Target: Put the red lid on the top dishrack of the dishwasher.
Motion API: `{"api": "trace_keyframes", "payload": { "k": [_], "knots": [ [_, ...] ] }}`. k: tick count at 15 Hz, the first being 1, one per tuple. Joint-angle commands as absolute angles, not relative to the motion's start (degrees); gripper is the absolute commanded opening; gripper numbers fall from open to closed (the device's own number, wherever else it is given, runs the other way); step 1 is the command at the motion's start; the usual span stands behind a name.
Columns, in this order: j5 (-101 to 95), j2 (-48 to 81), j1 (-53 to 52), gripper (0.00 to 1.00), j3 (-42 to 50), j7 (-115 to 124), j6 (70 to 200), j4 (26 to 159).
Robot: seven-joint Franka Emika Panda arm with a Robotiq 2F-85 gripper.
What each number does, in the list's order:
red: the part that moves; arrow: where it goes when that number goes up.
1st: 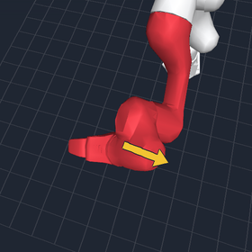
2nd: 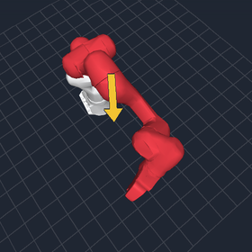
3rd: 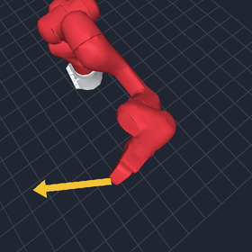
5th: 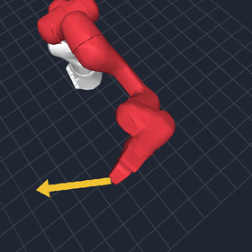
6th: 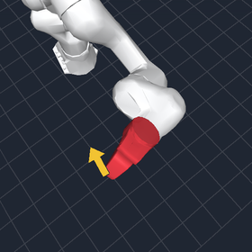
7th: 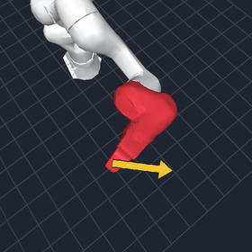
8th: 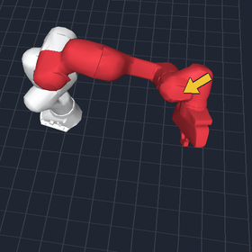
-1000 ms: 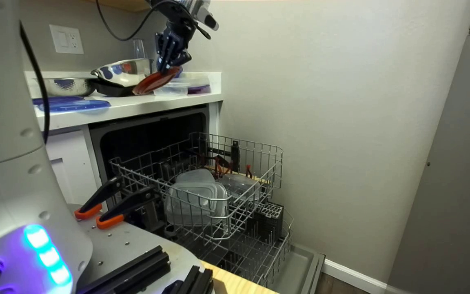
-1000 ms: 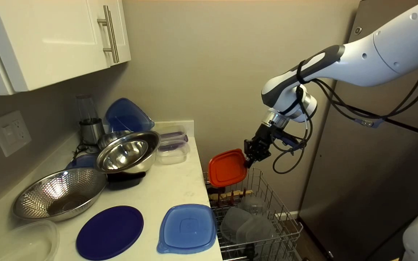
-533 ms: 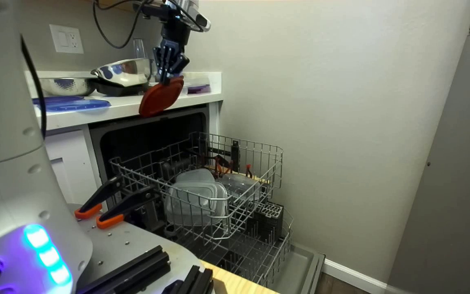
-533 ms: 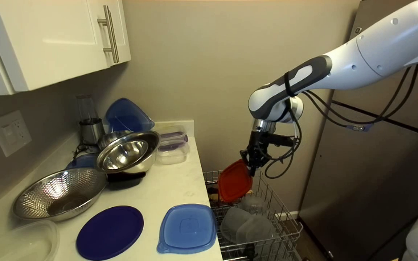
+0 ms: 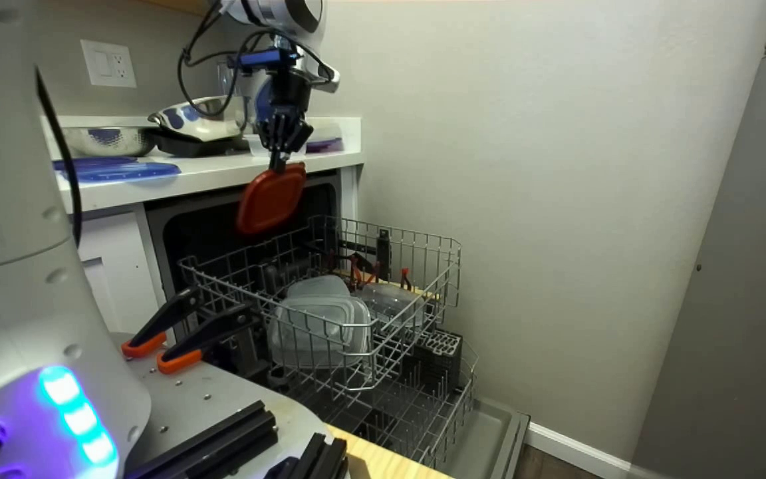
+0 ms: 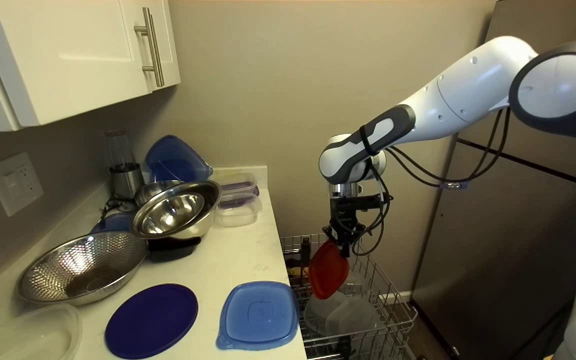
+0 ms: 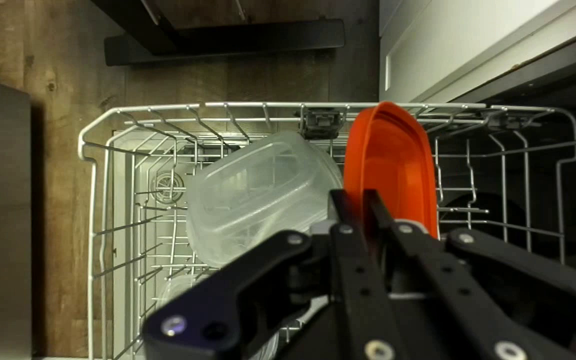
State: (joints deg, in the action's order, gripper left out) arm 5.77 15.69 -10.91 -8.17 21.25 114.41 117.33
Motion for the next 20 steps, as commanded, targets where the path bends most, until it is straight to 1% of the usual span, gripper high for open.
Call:
{"api": "trace_keyframes", "payload": {
  "k": [1, 8, 13, 16, 20],
  "knots": [
    [0.8, 21.2, -12.6, 0.03, -6.4, 25.4, 108.3, 110.1],
    [-7.0, 28.4, -13.6, 0.03, -2.0, 27.9, 98.8, 99.4],
    [-11.8, 32.3, -13.6, 0.03, 0.8, 28.0, 94.2, 95.4],
    [-15.8, 33.5, -14.1, 0.03, 2.0, 28.5, 93.4, 94.7],
    [-21.1, 33.9, -14.5, 0.03, 2.6, 29.5, 95.9, 95.1]
  ]
}}
